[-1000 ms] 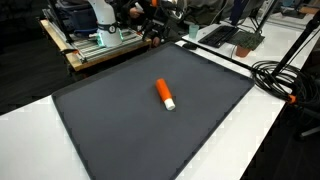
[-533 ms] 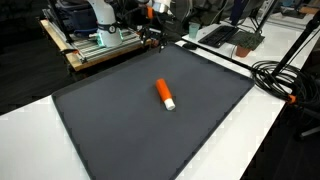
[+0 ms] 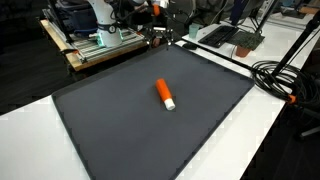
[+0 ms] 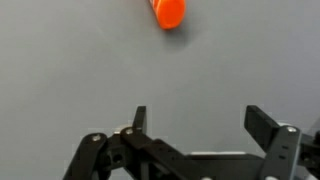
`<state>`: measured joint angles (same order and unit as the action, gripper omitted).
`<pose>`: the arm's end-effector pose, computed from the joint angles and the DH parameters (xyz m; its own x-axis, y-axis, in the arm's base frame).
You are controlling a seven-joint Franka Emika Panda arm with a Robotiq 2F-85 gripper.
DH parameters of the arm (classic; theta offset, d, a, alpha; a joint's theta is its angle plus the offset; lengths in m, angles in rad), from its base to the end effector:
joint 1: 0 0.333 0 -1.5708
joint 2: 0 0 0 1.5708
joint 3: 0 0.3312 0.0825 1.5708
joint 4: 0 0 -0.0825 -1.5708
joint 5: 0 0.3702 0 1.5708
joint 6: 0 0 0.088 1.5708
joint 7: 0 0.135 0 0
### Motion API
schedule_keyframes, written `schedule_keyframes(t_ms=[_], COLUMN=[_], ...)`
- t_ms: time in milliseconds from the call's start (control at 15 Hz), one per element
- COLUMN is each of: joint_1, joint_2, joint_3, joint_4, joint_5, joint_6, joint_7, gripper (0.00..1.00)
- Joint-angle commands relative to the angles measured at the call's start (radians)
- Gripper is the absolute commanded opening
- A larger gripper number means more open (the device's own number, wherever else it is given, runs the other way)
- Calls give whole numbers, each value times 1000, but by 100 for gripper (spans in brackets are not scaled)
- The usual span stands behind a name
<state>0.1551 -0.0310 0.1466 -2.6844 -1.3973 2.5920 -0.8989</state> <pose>0.3759 0.1212 0.2363 -0.6220 0.4926 -0.6086 0.6340 0.7731 -0.0222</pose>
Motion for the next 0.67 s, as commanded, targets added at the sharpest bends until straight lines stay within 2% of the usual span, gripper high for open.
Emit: schedule_keyframes(t_ms=[0, 200, 467, 533, 600], joint_1=[-15, -30, -114, -79, -100], joint_2=[-41, -5, 62, 20, 31], joint_3=[-11, -25, -119, -80, -100], joint_4=[-13, 7, 35, 9, 10], joint_5=[-270, -505, -782, -677, -723], joint_6=[-13, -18, 169, 100, 129], joint_7=[95, 267, 602, 481, 530], gripper=[100, 100, 100, 100, 100])
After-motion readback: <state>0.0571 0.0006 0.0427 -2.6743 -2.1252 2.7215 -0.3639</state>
